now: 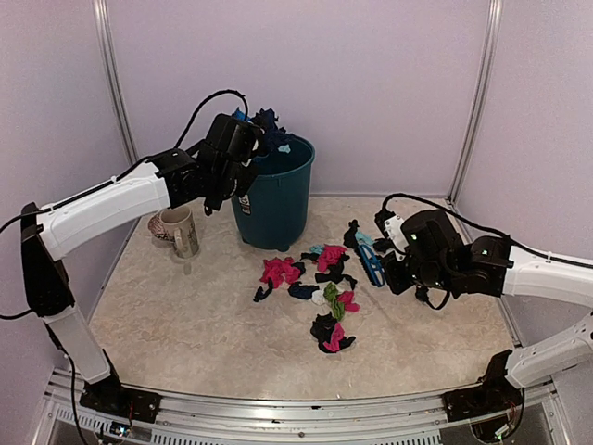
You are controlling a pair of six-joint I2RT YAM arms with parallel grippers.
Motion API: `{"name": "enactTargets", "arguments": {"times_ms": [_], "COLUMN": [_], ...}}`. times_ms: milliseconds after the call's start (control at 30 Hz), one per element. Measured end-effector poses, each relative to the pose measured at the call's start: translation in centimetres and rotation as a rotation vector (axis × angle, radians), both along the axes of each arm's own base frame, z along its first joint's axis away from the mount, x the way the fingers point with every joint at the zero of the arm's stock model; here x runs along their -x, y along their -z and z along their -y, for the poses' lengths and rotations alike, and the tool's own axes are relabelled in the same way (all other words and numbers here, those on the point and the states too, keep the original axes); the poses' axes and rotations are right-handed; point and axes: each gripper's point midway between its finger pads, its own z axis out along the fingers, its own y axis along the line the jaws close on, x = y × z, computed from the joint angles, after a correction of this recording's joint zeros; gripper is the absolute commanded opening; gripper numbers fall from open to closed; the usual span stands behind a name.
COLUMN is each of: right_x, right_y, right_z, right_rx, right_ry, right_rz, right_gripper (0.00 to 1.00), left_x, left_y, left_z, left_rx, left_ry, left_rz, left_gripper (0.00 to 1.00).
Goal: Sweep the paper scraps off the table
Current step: Dump the paper scraps into the trash bin.
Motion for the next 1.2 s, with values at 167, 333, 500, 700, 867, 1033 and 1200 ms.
{"name": "enactTargets", "arguments": {"times_ms": [167, 333, 500, 700, 867, 1033, 1200], "right_x": [0.1, 0.4, 0.8, 1.0, 1.1, 1.2, 1.3], "right_y": [-0.1, 0.1, 0.0, -0.5, -0.8, -0.6, -0.3], "right_z": [0.2, 0.3, 0.9, 1.1, 1.0, 0.9, 0.9], "right_rx": [-0.011, -0.021, -0.035, -0.058, -0.074, -0.082, -0.082], "right_ry": [-0.001, -0.006, -0.006, -0.009, -0.012, -0.019, -0.025], "right_rz": [0.008, 0.009, 0.015, 0.028, 0.034, 0.032, 0.026], "right_gripper": [0.0, 0.0, 0.0, 0.0, 0.0, 0.0, 0.0], "left_x": [-1.5, -1.9, -1.8, -2.3, -1.9, -0.7, -0.1], "left_y": [-0.9, -2.3, -2.6, -1.6, -2.5, -4.7, -4.8], "left_z": [-0.7, -1.3, -1.2, -0.7, -0.7, -0.6, -0.3], "left_rx": [-0.16, -0.312, -0.452, -0.637, -0.711, -0.713, -0.746], "left_ry": [-0.084, -0.172, -0.233, -0.281, -0.303, -0.305, -0.283], "left_rz": [0.082, 0.172, 0.233, 0.276, 0.325, 0.434, 0.517], "left_gripper": [0.0, 0.0, 0.0, 0.0, 0.0, 0.0, 0.0]}}
